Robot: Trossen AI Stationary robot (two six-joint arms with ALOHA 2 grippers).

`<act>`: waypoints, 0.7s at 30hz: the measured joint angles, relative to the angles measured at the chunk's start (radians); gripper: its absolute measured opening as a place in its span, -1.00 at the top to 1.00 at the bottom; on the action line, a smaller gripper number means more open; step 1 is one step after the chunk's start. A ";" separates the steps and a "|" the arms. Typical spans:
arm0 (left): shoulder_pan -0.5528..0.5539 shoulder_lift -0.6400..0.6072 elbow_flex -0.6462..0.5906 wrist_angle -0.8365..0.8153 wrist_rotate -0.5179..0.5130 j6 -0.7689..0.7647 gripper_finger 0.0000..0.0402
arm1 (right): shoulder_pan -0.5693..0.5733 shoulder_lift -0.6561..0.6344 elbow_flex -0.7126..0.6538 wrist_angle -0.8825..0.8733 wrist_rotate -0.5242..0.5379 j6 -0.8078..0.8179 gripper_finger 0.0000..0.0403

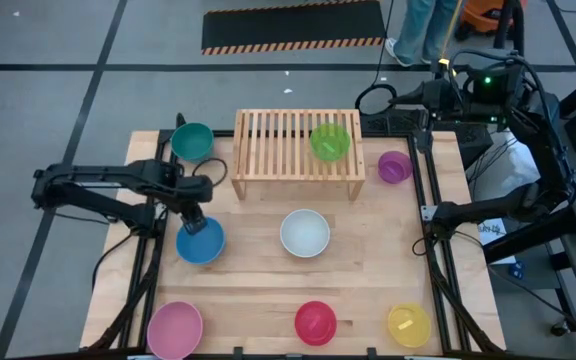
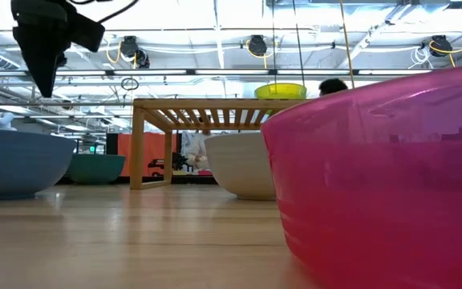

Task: Place and stack bowls onto a shelf
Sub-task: Put the blue bowl on the shelf

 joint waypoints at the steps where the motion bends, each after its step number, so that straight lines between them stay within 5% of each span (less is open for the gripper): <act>1: 0.003 0.015 0.000 0.000 0.000 0.014 0.35 | 0.000 0.000 0.000 0.000 0.000 -0.005 0.62; 9: 0.056 0.112 -0.001 0.045 0.057 0.147 0.35 | 0.000 0.000 0.000 0.000 0.000 -0.009 0.62; 21: 0.070 0.223 -0.001 0.089 0.130 0.566 0.35 | 0.000 -0.001 0.000 -0.001 0.000 -0.013 0.62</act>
